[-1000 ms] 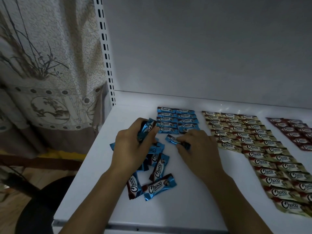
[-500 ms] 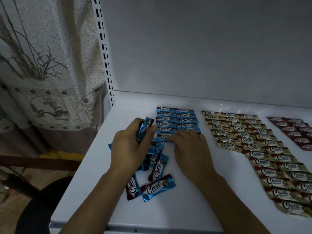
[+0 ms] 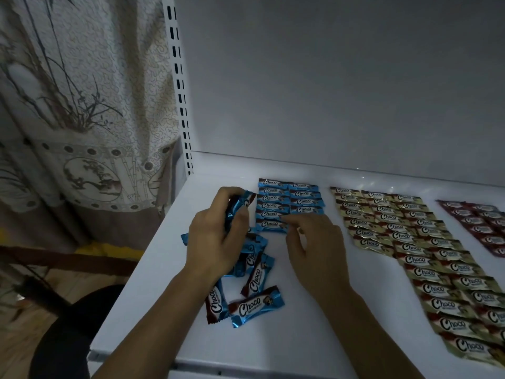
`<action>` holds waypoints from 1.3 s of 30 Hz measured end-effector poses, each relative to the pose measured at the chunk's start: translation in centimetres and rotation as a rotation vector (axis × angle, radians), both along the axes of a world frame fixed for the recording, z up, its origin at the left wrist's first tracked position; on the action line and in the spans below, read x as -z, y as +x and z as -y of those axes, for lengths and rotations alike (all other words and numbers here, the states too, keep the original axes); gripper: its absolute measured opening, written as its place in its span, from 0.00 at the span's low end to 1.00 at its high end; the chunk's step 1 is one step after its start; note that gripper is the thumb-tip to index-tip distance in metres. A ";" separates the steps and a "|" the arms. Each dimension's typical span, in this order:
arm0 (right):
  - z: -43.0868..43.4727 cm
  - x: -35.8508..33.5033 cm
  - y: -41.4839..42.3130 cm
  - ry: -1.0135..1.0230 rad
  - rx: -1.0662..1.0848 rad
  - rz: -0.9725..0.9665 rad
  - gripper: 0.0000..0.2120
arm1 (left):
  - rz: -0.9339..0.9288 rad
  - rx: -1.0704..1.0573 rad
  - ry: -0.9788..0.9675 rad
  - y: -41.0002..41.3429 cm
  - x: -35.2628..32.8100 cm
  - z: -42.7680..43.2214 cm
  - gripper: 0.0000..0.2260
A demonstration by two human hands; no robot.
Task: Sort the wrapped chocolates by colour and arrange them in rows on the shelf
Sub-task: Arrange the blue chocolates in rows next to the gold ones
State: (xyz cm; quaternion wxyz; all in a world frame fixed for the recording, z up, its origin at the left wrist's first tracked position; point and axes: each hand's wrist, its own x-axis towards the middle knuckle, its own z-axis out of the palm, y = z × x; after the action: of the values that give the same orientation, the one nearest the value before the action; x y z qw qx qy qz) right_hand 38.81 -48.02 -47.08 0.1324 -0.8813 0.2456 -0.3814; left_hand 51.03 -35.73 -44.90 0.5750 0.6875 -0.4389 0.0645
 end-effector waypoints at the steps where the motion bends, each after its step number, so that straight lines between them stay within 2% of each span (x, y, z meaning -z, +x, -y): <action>1: -0.1 -0.3 0.0 0.053 -0.026 0.059 0.15 | 0.007 0.024 -0.004 -0.1 0.0 0.0 0.13; 3: -1.0 -1.4 0.0 0.283 -0.137 0.208 0.10 | 0.050 0.068 -0.006 -0.1 -0.1 -0.1 0.11; 4: -1.5 -2.4 0.0 0.482 -0.233 0.277 0.09 | 0.078 0.088 -0.014 -0.2 -0.2 -0.2 0.10; 6: -2.1 -4.0 0.0 0.818 -0.394 0.325 0.13 | 0.148 0.130 -0.015 -0.3 -0.8 -0.1 0.10; 7: -2.2 -4.5 -0.1 0.874 -0.424 0.305 0.15 | 0.185 0.157 0.001 -0.5 -1.1 -0.1 0.11; 9: -2.1 -5.3 -0.1 0.945 -0.443 0.325 0.08 | 0.198 0.197 0.061 -1.1 -2.1 0.1 0.12; 10: -2.0 -5.6 0.0 0.999 -0.431 0.369 0.05 | 0.149 0.196 0.084 -1.4 -2.5 0.3 0.13; 12: -1.7 -5.5 -0.3 1.110 -0.369 0.479 0.09 | -0.015 0.179 0.086 -1.9 -2.6 0.5 0.11; 14: -1.2 -5.5 -0.9 1.211 -0.351 0.586 0.10 | -0.136 0.171 0.076 -2.4 -2.4 0.6 0.05; 15: -1.1 -5.5 -1.3 1.233 -0.345 0.606 0.10 | -0.173 0.170 0.086 -2.7 -2.3 0.6 0.04; 19: -1.0 -5.2 -2.6 1.294 -0.389 0.645 0.04 | -0.280 0.173 0.079 -4.0 -2.5 0.8 0.09; 21: -1.4 -5.0 -3.0 1.336 -0.451 0.650 0.09 | -0.358 0.183 0.053 -4.6 -3.0 1.0 0.09; 23: -1.6 -4.8 -3.4 1.353 -0.450 0.640 0.06 | -0.385 0.195 0.041 -5.0 -3.2 1.1 0.09; 25: -1.9 -4.6 -3.7 1.353 -0.434 0.654 0.02 | -0.369 0.192 0.040 -5.3 -3.0 1.0 0.09; 30: -1.4 -4.0 -3.9 1.266 -0.241 0.642 0.10 | -0.254 0.146 0.105 -6.2 -1.7 1.2 0.09; 31: -0.9 -3.7 -4.2 1.171 -0.185 0.549 0.13 | -0.220 0.138 0.117 -6.4 -1.5 1.2 0.08; 33: 0.4 -3.1 -5.0 0.747 -0.062 0.126 0.17 | -0.128 0.110 0.159 -6.7 -1.1 1.2 0.03; 34: 1.0 -2.7 -5.4 0.529 -0.022 -0.080 0.17 | -0.082 0.086 0.177 -6.8 -1.1 1.2 0.03; 35: 1.5 -2.2 -5.7 0.383 0.005 -0.205 0.18 | -0.052 0.068 0.183 -6.8 -1.1 1.2 0.06; 39: 1.5 -1.7 -6.3 0.150 0.103 -0.294 0.16 | -0.069 0.040 0.175 -6.6 -1.3 0.8 0.26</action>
State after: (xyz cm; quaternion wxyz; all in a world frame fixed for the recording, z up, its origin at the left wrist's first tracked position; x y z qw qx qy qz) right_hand 32.50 -49.55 -45.38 0.1409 -0.9014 0.3351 -0.2352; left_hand 44.39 -36.56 -43.59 0.5286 0.7281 -0.4363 -0.0094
